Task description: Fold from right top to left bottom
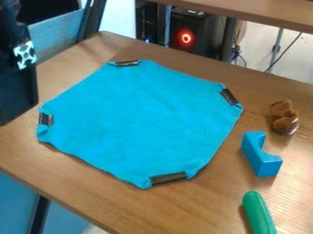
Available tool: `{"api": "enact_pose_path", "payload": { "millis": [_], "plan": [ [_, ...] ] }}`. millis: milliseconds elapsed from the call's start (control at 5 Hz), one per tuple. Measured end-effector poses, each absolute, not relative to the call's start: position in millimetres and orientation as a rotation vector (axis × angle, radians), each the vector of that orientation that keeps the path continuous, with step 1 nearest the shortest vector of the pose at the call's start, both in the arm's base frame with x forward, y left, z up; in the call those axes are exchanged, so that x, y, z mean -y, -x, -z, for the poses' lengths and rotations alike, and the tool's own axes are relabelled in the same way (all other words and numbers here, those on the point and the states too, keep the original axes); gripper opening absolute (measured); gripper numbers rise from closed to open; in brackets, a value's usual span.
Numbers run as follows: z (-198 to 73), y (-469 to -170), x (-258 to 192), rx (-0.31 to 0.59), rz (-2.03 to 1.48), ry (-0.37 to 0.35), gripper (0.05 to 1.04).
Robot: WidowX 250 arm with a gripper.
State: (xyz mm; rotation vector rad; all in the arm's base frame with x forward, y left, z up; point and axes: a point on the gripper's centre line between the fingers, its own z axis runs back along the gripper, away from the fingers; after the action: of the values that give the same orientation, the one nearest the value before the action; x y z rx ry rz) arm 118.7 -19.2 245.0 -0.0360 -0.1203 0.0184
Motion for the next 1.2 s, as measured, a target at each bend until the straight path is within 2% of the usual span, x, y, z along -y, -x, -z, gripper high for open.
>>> {"api": "enact_pose_path", "payload": {
  "millis": [200,400,600,1000,1200],
  "plan": [
    [-243,-119,19,0.122,-0.026,0.037,0.999],
    [-235,-142,34,0.188,-0.051,0.036,0.999],
    [-226,-174,48,0.264,-0.081,0.017,0.999],
    [-205,-238,62,0.327,-0.211,-0.023,0.999],
    [-201,-267,67,0.382,-0.305,-0.017,0.999]
  ]
}}
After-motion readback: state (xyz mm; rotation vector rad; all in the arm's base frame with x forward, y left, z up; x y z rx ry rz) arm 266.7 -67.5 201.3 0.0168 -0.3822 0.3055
